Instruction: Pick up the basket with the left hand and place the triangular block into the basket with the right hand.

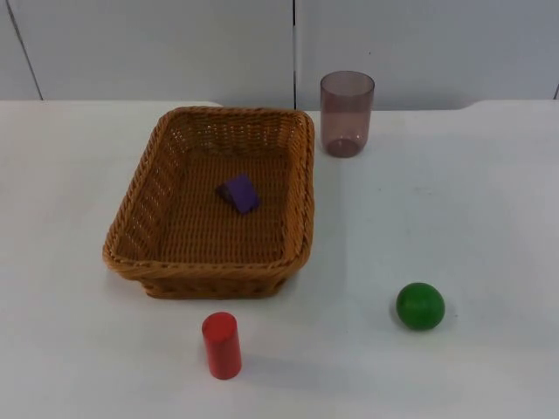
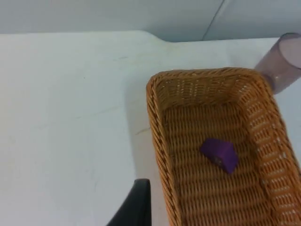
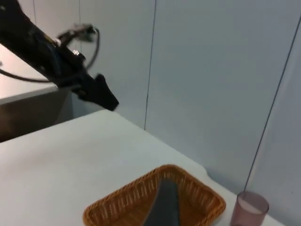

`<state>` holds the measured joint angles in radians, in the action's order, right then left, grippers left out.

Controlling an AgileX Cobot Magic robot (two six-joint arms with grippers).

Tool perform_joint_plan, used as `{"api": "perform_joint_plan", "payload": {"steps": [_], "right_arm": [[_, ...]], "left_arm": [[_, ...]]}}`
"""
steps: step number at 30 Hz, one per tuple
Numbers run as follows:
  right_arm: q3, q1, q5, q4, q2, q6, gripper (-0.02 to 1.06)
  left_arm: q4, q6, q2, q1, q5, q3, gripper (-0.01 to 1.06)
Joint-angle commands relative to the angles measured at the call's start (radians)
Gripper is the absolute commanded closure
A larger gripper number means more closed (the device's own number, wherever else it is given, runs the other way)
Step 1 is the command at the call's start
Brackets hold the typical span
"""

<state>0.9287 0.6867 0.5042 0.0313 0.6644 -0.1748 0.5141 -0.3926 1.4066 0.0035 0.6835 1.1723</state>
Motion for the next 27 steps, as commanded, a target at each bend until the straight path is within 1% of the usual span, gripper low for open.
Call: {"api": "perform_joint_plan", "payload": {"steps": [1, 3, 4, 5, 6, 9, 10, 13, 15, 16, 18, 20, 21, 24, 25, 27], "right_arm": [[-0.005, -0.004, 0.038, -0.005, -0.006, 0.014, 0.35], [-0.005, -0.004, 0.066, -0.005, -0.006, 0.032, 0.35], [-0.005, -0.004, 0.083, -0.005, -0.006, 0.032, 0.35], [-0.005, -0.004, 0.083, -0.005, -0.006, 0.032, 0.35], [-0.007, -0.004, 0.117, -0.005, -0.009, 0.032, 0.35], [-0.046, -0.004, 0.12, -0.005, -0.06, 0.055, 0.35], [-0.046, -0.004, 0.12, -0.005, -0.06, 0.055, 0.35], [-0.118, -0.004, 0.124, -0.005, -0.161, 0.059, 0.35], [-0.168, -0.004, 0.15, -0.003, -0.241, 0.088, 0.35], [-0.168, -0.004, 0.15, -0.003, -0.241, 0.088, 0.35], [-0.211, -0.004, 0.177, -0.003, -0.315, 0.108, 0.35], [-0.25, -0.004, 0.214, -0.003, -0.394, 0.117, 0.35], [-0.25, -0.004, 0.214, -0.003, -0.394, 0.117, 0.35], [-0.293, -0.004, 0.297, -0.003, -0.512, 0.127, 0.35], [-0.293, -0.004, 0.297, -0.003, -0.512, 0.127, 0.35], [-0.311, -0.004, 0.354, -0.003, -0.566, 0.127, 0.35]], "left_arm": [[-0.009, 0.007, -0.105, -0.005, 0.017, -0.063, 0.11], [-0.009, 0.007, -0.191, -0.005, 0.036, -0.112, 0.11], [-0.024, 0.007, -0.277, -0.005, 0.046, -0.161, 0.11], [-0.024, 0.007, -0.277, -0.005, 0.046, -0.161, 0.11], [-0.03, 0.007, -0.325, -0.005, 0.05, -0.191, 0.11], [-0.049, 0.007, -0.498, -0.005, 0.05, -0.301, 0.11], [-0.049, 0.007, -0.498, -0.005, 0.05, -0.301, 0.11], [-0.054, 0.01, -0.694, -0.005, 0.05, -0.407, 0.11], [-0.054, 0.028, -0.814, -0.005, 0.067, -0.451, 0.11], [-0.054, 0.028, -0.814, -0.005, 0.067, -0.451, 0.11], [-0.055, 0.06, -0.928, -0.005, 0.073, -0.484, 0.11], [-0.077, 0.088, -1.038, -0.003, 0.109, -0.495, 0.11], [-0.077, 0.088, -1.038, -0.003, 0.109, -0.495, 0.11], [-0.191, 0.179, -1.18, -0.003, 0.198, -0.5, 0.11], [-0.191, 0.179, -1.18, -0.003, 0.198, -0.5, 0.11], [-0.275, 0.219, -1.237, -0.003, 0.27, -0.5, 0.11]]}}
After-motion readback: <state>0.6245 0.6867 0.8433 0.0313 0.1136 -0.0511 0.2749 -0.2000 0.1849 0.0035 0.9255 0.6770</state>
